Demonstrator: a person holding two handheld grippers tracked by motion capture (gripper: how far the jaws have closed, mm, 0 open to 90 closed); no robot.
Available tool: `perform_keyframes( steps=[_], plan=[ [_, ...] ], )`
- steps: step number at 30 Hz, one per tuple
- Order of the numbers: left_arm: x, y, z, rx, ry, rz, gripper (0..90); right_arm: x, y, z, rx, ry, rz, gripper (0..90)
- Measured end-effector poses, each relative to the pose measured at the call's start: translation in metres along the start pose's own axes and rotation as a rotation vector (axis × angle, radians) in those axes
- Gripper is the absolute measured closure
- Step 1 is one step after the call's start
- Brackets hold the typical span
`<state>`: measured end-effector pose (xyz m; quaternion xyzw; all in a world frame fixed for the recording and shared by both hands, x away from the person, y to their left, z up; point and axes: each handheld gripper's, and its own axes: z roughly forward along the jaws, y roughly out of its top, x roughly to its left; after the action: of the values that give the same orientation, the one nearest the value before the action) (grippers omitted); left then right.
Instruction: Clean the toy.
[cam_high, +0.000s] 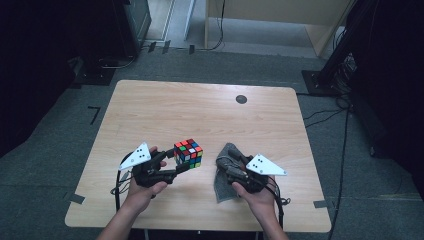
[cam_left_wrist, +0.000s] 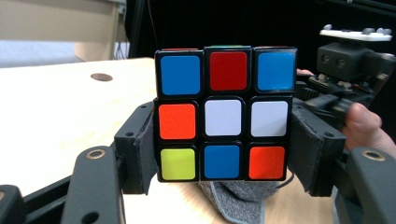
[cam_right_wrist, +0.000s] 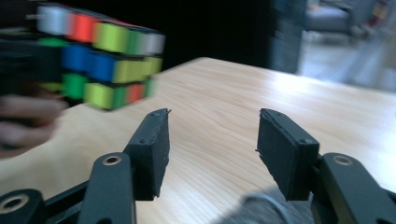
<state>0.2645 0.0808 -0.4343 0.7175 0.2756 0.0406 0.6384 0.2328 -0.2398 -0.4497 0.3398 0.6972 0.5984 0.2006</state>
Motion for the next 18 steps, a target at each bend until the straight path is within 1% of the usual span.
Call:
perform_keyframes(
  steps=[1,3,5,7,8,9,13,18],
  plan=[
    [0.001,0.001,0.000,0.014,-0.007,-0.006,34.5,0.003,0.000,0.001,-0.006,0.040,-0.015,42.7],
    [0.002,0.002,0.000,0.033,-0.014,-0.008,34.5,0.009,-0.001,0.005,-0.014,0.102,-0.049,40.7],
    [0.003,0.002,0.001,0.046,-0.019,-0.014,34.5,0.014,-0.002,0.008,-0.008,0.120,-0.077,38.6],
    [0.004,0.002,0.001,0.052,-0.017,-0.018,34.5,0.018,-0.004,0.011,-0.001,0.117,-0.111,37.6],
    [0.004,0.002,0.002,0.053,-0.016,-0.022,34.5,0.019,-0.005,0.012,0.000,0.113,-0.121,36.8],
    [0.004,0.002,0.002,0.056,-0.016,-0.021,34.5,0.021,-0.005,0.012,0.002,0.101,-0.143,35.9],
    [0.004,0.003,0.003,0.069,-0.034,-0.023,34.5,0.028,-0.007,0.014,-0.004,0.084,-0.221,33.0],
    [0.006,0.002,0.002,0.084,-0.040,-0.004,34.4,0.032,-0.007,0.015,-0.024,0.095,-0.243,31.9]
  ],
)
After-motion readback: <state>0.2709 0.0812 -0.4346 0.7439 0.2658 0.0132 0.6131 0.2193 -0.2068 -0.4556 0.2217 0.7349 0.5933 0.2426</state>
